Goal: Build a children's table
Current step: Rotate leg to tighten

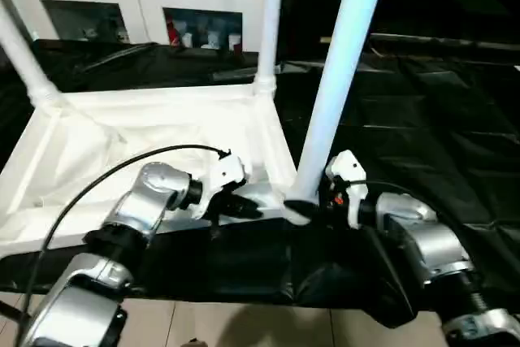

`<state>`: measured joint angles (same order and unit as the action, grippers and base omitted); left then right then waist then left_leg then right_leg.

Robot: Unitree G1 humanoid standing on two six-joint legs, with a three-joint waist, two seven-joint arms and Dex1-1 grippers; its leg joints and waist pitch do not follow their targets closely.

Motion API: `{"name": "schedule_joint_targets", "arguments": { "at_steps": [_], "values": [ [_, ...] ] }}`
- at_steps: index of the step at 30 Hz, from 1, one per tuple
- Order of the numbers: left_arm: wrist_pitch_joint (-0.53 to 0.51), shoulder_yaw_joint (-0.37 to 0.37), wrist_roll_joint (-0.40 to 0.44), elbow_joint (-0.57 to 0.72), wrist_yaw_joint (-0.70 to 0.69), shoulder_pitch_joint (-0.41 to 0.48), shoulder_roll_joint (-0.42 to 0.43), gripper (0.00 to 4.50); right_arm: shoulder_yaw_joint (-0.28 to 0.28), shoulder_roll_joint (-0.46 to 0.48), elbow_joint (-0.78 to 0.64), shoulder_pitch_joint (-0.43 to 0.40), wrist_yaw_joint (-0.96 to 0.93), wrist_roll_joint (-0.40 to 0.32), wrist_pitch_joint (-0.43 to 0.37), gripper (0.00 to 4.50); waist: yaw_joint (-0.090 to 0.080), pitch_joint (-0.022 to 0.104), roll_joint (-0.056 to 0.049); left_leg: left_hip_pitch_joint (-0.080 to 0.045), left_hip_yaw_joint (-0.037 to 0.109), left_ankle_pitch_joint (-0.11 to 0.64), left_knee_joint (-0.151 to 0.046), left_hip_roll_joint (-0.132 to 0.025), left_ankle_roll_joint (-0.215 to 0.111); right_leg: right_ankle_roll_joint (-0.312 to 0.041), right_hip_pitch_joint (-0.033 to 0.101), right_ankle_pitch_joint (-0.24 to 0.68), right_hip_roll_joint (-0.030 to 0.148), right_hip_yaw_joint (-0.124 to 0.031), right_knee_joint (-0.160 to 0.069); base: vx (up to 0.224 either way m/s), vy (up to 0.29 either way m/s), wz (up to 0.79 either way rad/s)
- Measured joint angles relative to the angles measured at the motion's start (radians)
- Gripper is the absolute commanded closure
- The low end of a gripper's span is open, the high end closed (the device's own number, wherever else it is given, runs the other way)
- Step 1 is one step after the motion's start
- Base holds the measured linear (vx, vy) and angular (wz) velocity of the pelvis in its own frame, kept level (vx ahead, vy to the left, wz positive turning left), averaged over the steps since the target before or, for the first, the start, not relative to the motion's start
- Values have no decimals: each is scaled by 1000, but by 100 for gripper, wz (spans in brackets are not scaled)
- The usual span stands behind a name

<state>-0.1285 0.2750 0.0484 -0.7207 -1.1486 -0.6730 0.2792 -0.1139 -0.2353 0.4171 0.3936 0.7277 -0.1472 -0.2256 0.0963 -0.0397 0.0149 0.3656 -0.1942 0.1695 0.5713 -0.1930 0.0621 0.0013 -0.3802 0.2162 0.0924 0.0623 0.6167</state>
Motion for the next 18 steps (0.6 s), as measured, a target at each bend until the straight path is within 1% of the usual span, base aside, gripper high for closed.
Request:
{"name": "schedule_joint_targets", "arguments": {
  "at_steps": [4, 6, 9, 11, 13, 18],
  "values": [
    [-28, -6, 28, -71, 147, -45, -83, 450, 54, 77, 41, 16, -206, 30, 0, 177, 0, 2, -2, -5, 0, 0, 0, 1, 0, 0, 6, 0, 1, -1, -1, 0, 0, 0],
    [-55, -10, 36, -101, 233, -64, -133, 450, 90, 122, 80, 41, -323, 39, -9, 177, -2, 2, -3, -11, -1, 0, 0, 1, 0, 1, 13, 0, 1, -1, -4, 0, 0, 0],
    [-81, -19, 45, -133, 326, -85, -188, 450, 148, 183, 138, 87, -467, 41, -15, 177, -7, 3, -5, -13, -1, 0, -1, 3, 0, 7, 15, 4, 1, -3, -7, 0, 0, 0],
    [-84, -23, 47, -139, 358, -89, -204, 450, 164, 198, 164, 111, -507, 40, -20, 177, -8, 4, -7, -13, -1, 0, -2, 3, 0, 7, 15, 4, 1, -3, -7, 0, 0, 0],
    [-80, -25, 48, -154, 368, -96, -209, 450, 165, 200, 182, 124, -520, 42, -16, 177, -7, 5, -7, -14, -1, 0, -3, 3, 0, 6, 15, 3, 1, -3, -7, 0, 0, 0],
    [-46, -26, 55, -177, 368, -106, -207, 450, 166, 203, 200, 131, -519, 56, 18, 177, -6, 5, -9, -13, -1, 0, -7, 3, 0, 4, 13, 1, 1, -2, -7, 0, 0, 0]
  ]
}}
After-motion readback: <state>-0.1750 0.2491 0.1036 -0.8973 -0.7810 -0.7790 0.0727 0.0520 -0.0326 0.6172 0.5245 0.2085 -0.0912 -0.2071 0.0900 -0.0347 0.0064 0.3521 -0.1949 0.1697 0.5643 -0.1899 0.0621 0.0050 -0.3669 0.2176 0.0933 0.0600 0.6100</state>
